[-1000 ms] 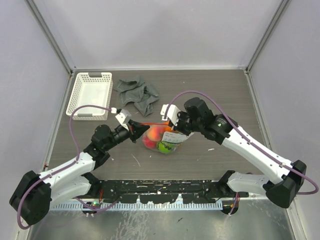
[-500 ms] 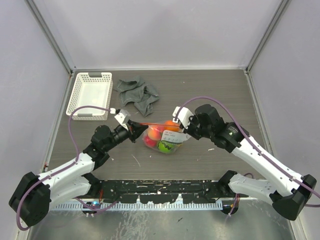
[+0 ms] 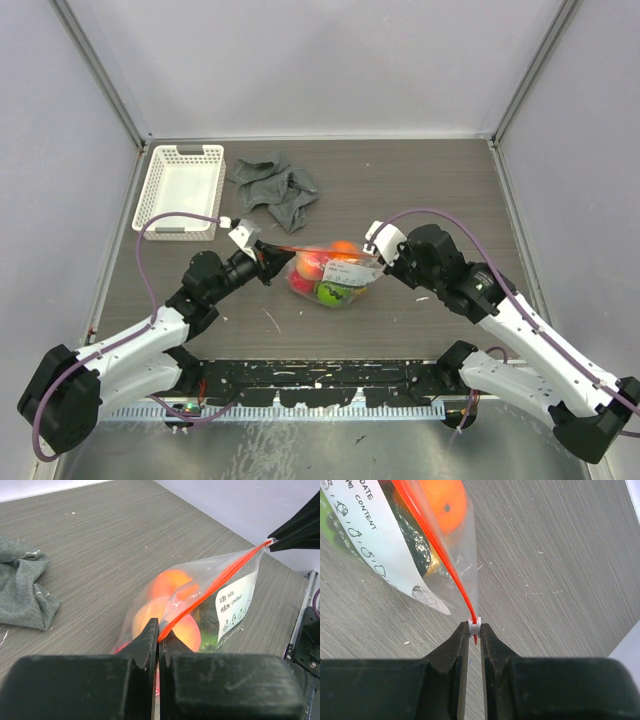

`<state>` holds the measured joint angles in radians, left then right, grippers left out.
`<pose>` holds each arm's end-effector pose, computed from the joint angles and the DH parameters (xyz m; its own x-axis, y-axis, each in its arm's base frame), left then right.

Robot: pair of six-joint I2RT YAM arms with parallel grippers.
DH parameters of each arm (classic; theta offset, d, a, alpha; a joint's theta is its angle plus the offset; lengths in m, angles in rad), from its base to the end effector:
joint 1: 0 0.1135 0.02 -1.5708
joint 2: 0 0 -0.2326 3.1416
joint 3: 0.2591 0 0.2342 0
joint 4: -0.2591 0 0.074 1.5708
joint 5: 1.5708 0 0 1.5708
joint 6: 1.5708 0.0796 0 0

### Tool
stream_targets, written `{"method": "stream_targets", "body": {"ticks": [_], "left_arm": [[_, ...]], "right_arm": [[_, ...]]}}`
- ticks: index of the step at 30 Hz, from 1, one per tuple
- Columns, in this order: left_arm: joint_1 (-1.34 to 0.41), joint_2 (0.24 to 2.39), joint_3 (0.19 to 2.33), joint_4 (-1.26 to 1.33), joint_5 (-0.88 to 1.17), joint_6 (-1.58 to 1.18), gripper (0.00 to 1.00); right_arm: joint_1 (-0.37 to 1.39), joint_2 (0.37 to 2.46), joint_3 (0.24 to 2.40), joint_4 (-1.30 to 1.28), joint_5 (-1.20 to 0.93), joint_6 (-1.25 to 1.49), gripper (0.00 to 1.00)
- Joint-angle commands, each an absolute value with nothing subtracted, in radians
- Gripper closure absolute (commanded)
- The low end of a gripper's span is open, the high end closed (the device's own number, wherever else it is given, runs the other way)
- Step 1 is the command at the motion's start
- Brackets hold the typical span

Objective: Place the food in the zip-top bag and seal the zipper
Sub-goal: Zip the zipper food storage bag at the center of the board, then place the zipper food storage bag at the center of the board.

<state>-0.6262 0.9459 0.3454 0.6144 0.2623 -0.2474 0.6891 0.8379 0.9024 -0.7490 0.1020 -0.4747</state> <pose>0.1949 -0.1665 0.2258 -0.1791 -0.1623 -0.9703 0.7552 0.6094 -0.2414 0.1635 0.1242 0.2640 -0.1728 -0.7314 -0.6597 -0.7315 0.5438 -0.4114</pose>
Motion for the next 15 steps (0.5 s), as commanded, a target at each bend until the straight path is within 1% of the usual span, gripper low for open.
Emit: {"method": "stream_targets", "body": {"ticks": [1,3,7,15], "left_arm": [[-0.615,0.923,0.345,0.64,0.215,-0.232,1.0],[-0.615,0.922,0.343,0.641,0.218,-0.233,1.0],[-0.614,0.941,0.349,0.665,0.224,-0.234,1.0],[-0.615,1.039,0.451,0.632,0.227,-0.25,1.0]], "right_arm": [[0.672,0.801,0.884,-0.77,0.207,-0.463,0.99],[0.67,0.786,0.872,-0.764,0.253,-0.453,0.99],[0.669,0.756,0.848,-0.719,0.228,-0.439,0.99],[0.67,0.782,0.839,-0.517,0.228,-0.419,0.98]]}}
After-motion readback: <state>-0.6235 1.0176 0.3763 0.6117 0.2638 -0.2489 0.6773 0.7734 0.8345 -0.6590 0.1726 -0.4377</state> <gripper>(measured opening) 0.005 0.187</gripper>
